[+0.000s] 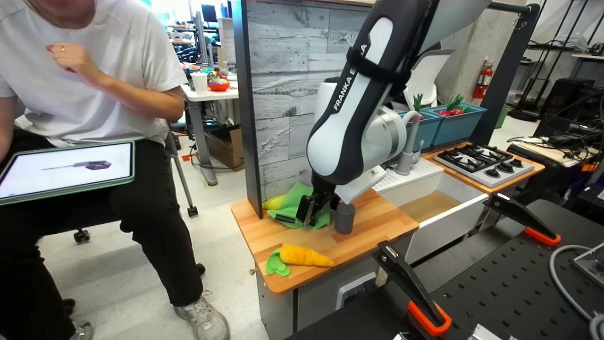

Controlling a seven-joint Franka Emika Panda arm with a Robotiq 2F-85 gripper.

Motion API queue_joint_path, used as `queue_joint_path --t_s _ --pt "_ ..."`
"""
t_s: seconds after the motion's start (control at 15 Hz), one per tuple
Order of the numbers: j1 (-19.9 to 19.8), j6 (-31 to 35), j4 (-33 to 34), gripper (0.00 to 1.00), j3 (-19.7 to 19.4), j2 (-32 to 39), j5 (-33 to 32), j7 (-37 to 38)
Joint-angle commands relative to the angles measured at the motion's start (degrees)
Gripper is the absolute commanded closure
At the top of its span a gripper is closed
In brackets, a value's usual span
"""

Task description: Slide the green towel slightly to the right.

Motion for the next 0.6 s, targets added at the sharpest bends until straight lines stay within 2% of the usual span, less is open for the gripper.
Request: queue_joint_path --t_s 0.0,0.53 --pt "-0.9 6.0 -4.4 0.00 -1.6 -0.7 1.8 1.9" --pt "-0.9 14.7 -10.5 0.00 -4.9 -2.4 5.4 4.9"
